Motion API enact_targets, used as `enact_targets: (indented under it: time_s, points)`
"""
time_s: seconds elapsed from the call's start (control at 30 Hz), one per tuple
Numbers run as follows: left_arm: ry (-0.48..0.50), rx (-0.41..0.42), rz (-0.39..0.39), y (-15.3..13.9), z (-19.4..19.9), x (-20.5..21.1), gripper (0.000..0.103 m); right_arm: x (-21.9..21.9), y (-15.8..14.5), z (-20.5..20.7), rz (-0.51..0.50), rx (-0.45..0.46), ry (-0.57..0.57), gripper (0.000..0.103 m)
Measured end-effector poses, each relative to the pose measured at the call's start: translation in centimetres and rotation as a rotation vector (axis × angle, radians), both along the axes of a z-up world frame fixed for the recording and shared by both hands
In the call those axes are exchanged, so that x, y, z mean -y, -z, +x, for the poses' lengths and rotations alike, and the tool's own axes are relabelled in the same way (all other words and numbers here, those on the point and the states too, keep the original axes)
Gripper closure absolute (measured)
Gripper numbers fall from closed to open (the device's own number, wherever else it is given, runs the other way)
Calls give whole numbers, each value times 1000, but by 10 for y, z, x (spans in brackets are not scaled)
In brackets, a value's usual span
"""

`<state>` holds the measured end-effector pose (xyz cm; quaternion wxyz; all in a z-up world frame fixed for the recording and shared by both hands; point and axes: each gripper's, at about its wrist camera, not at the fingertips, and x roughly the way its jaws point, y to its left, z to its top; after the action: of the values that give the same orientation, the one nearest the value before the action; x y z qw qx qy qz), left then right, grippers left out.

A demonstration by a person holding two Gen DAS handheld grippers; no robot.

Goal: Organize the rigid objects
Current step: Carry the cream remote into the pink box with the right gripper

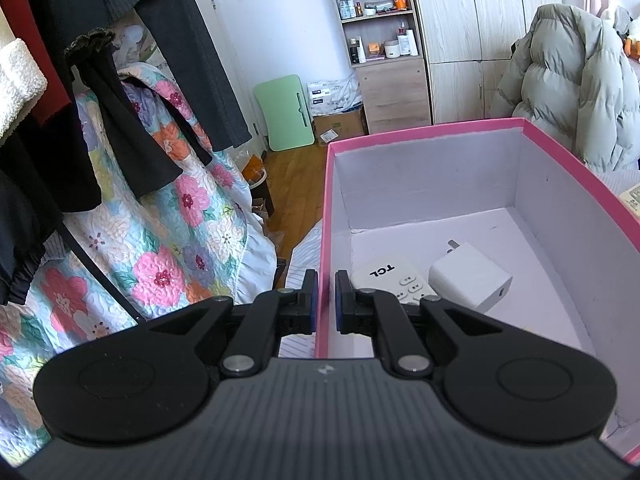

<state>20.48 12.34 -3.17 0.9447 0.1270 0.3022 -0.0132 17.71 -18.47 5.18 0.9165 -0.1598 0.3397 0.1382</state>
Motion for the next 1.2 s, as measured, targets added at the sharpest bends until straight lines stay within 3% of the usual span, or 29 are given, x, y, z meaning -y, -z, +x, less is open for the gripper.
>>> enact_targets:
  time_s: [0.17, 0.27, 0.5, 0.6, 0.67, 0.77, 0.83, 0.9, 1.03, 1.2]
  points:
    - [-1, 0, -4, 0, 0, 0, 96, -23, -28, -6, 154, 43, -108, 42]
    - [-2, 1, -6, 1, -1, 1, 96, -48, -36, 3, 271, 25, -209, 42]
    - [-1, 4, -23, 0, 0, -2, 96, -125, -9, 52, 377, -88, -348, 42]
    - [-3, 4, -23, 0, 0, -2, 96, -154, 17, 73, 447, -78, -293, 42]
    - [0, 4, -26, 0, 0, -3, 96, -163, 34, 81, 531, -9, -204, 42]
    - [4, 5, -32, 1, 0, -3, 96, -182, 57, 90, 436, -73, -226, 42]
    - [7, 10, -35, 0, -1, -3, 96, -193, 66, 90, 298, -147, -233, 42]
    - [3, 9, -38, 1, 0, -4, 96, -203, 71, 82, 140, -154, -270, 42]
    - [5, 11, -45, 0, 0, -6, 96, -201, 76, 72, 118, -233, -322, 43]
    - [7, 10, -40, 1, -1, -5, 96, -206, 75, 65, 77, -215, -363, 42]
